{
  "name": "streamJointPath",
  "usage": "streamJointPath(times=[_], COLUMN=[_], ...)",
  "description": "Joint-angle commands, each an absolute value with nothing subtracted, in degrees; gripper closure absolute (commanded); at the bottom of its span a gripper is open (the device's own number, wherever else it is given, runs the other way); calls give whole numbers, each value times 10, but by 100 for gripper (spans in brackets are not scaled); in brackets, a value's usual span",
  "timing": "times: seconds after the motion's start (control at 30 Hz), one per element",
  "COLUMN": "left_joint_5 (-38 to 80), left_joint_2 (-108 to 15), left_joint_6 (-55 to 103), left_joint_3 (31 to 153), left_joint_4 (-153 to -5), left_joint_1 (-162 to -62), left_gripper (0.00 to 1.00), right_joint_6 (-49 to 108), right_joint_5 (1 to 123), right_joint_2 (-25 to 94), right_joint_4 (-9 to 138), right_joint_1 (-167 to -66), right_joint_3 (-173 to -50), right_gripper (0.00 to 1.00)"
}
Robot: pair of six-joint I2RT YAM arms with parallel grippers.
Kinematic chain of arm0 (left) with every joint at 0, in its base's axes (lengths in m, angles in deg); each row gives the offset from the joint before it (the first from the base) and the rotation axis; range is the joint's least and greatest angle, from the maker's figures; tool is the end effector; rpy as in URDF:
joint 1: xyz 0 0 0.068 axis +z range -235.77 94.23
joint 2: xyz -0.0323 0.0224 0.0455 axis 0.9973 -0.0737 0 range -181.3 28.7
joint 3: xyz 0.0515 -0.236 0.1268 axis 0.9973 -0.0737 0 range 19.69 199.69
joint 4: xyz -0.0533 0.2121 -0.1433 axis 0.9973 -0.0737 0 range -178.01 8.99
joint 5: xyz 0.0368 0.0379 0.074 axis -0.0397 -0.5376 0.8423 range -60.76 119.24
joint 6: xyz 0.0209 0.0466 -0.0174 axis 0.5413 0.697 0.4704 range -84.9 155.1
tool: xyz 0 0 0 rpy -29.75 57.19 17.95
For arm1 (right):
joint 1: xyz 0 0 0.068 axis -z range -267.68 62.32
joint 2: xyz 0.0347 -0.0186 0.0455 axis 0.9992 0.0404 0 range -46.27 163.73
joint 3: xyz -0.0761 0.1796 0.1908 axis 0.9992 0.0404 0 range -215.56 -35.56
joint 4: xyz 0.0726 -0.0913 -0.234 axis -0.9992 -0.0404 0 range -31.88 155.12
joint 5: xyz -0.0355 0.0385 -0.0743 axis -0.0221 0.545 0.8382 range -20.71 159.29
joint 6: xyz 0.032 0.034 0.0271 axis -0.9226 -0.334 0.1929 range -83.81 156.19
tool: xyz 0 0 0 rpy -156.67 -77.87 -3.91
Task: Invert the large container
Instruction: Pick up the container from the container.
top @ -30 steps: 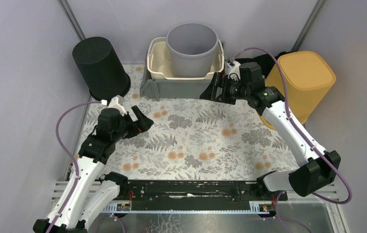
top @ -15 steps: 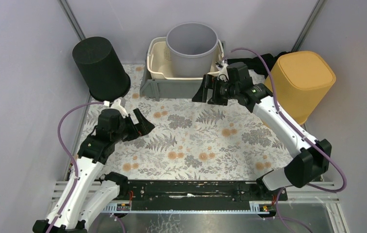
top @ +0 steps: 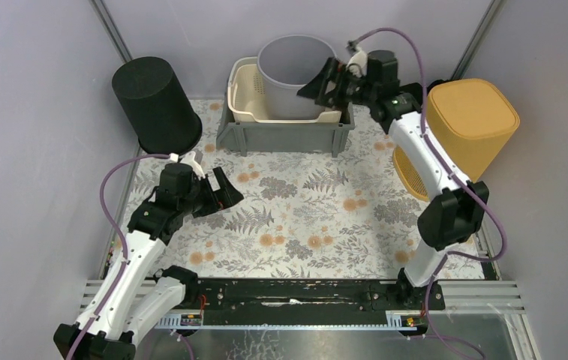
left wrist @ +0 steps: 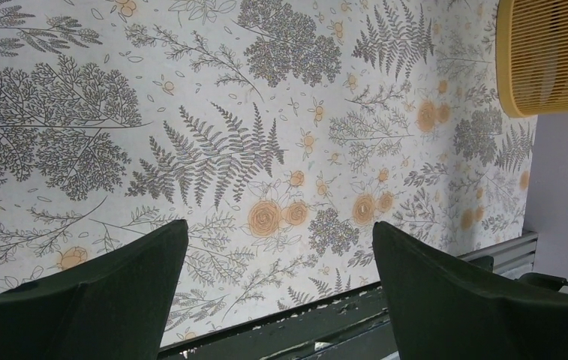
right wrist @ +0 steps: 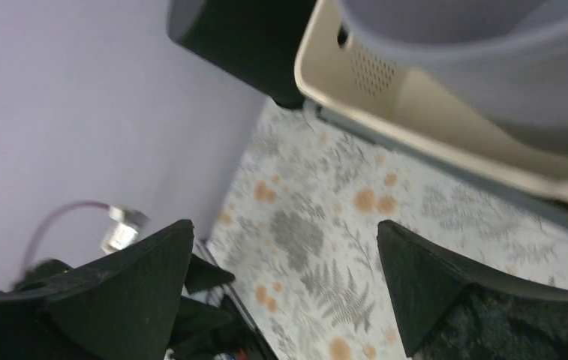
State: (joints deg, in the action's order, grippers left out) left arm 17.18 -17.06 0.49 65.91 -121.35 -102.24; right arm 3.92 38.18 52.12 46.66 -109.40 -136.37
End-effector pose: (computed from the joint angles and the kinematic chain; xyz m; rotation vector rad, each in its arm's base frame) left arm 0.1549 -0.0536 0.2949 -0.2555 2.3347 -0.6964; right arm 0.3659 0.1656 0.4161 -0.2252 1.9586 1.1383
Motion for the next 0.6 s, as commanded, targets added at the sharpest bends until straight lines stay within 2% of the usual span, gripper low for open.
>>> streamJointPath(times=[0.0,0.13,0.23,0.37,0.43,0.57], left_joint_5=[163,160,158,165,170,174], left_joint_2=[-165,-166,-166,-162,-160,-160], left_joint_6=[21,14,13,13,13,14], left_joint_3=[681,681,681,687,696,704], left_joint_4=[-1186,-1184,-1186,-1195,-1205,-1212], left_joint_1=[-1025,-1025,-1025,-1025,-1025,-1025], left_gripper=[0,0,0,0,0,0], right_joint_6=[-106,51,92,115,120,130], right_joint_5=[224,363,423,475,492,546], right_joint_2=[581,652,701,775,782,734], right_joint_4=[676,469,411,307,279,299], right_joint_1=[-1011,-1021,-1025,-1026,-1026,-1032], right_joint_3=[-1398,-1576,-1657,-1770,-1787,-1710], right_gripper=[0,1,6,9,10,10])
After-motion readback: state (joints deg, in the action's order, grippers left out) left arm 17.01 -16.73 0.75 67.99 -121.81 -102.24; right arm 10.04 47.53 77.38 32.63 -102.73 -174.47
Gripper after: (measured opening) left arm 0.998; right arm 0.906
